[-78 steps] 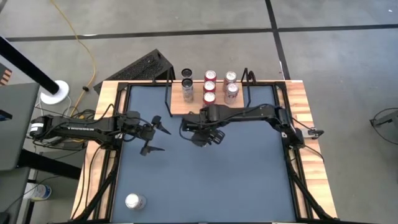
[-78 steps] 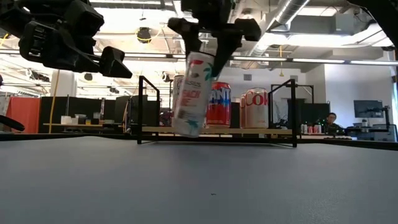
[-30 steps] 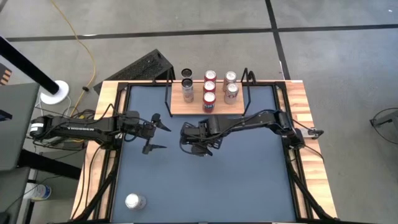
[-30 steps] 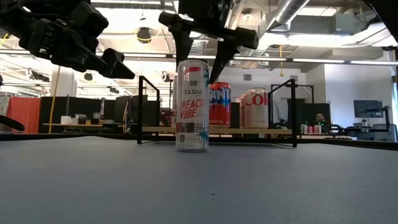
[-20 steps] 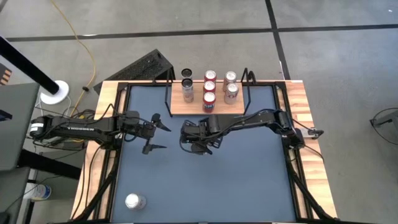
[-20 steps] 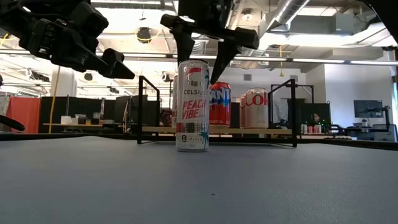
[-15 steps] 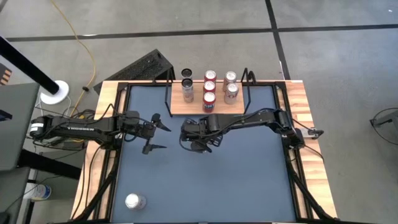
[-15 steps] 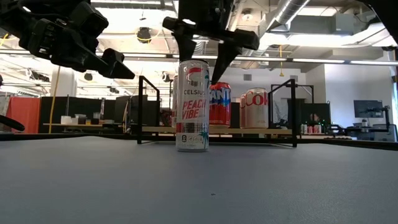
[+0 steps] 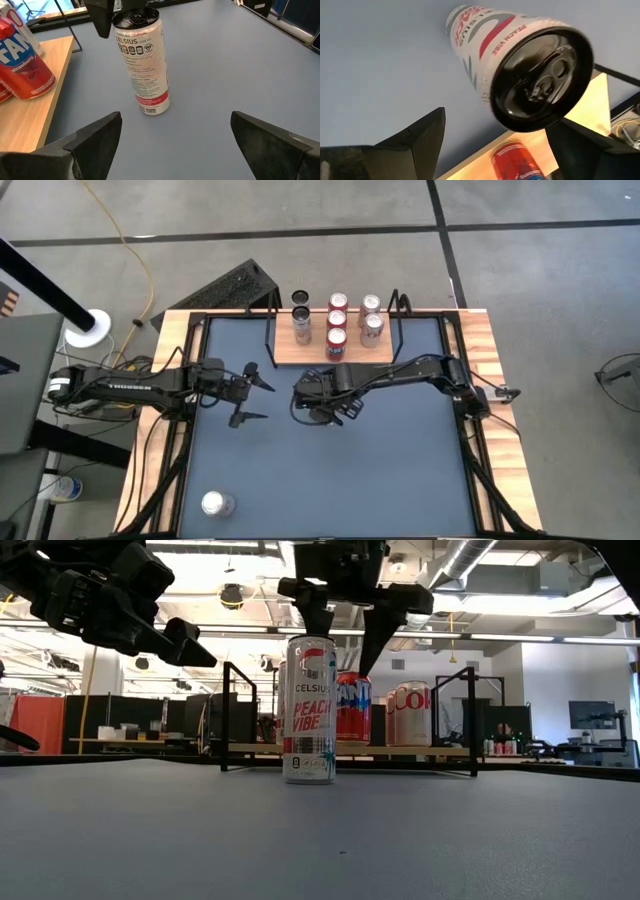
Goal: Place canned beverage on shelf
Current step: Put the black soda can on the shelf aligned with the other black soda can
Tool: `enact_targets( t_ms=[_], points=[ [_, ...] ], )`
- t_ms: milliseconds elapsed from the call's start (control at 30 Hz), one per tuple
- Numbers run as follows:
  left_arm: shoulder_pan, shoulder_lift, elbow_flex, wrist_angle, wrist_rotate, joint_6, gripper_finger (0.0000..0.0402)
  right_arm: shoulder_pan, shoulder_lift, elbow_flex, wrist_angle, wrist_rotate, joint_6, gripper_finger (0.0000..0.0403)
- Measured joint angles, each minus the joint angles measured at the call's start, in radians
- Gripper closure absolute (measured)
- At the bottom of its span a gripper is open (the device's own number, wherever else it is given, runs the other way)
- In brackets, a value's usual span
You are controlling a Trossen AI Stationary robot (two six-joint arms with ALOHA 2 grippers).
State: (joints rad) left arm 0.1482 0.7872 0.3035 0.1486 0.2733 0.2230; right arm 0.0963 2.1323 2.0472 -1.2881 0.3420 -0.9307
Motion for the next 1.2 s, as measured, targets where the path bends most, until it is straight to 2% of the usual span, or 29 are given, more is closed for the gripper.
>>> enact_targets(
  t_ms=[233,333,533,600,733,933,1067,1200],
  points=[
    [0.000,0.000,0.000,0.020,0.009,-0.036,0.0038,0.000,-0.001,0.000,-0.027,0.025,0.056,0.0076],
    [0.000,0.000,0.000,0.055,0.031,-0.064,0.0038,-0.004,-0.001,0.024,-0.107,0.049,0.121,0.0076],
    [0.000,0.018,0.000,0.144,0.035,-0.186,0.0038,-0.047,-0.013,0.056,-0.287,0.018,0.464,0.0076],
    [-0.004,0.046,0.000,0.188,0.035,-0.223,0.0038,-0.065,-0.030,0.058,-0.285,-0.002,0.620,0.0078],
    [-0.032,0.156,0.002,0.342,0.031,-0.243,0.0038,-0.098,-0.072,0.059,-0.287,-0.145,0.830,0.0085],
    [-0.091,0.324,0.122,0.399,-0.105,-0.205,0.0038,-0.099,-0.130,0.058,-0.282,-0.135,0.947,0.0098],
    [-0.127,0.424,0.202,0.400,-0.127,-0.169,0.0038,-0.094,-0.233,-0.045,-0.281,-0.084,1.004,0.0101],
    [-0.152,0.513,0.253,0.410,-0.228,-0.200,0.0038,-0.101,-0.416,-0.292,-0.246,0.028,1.130,0.0101]
  ],
)
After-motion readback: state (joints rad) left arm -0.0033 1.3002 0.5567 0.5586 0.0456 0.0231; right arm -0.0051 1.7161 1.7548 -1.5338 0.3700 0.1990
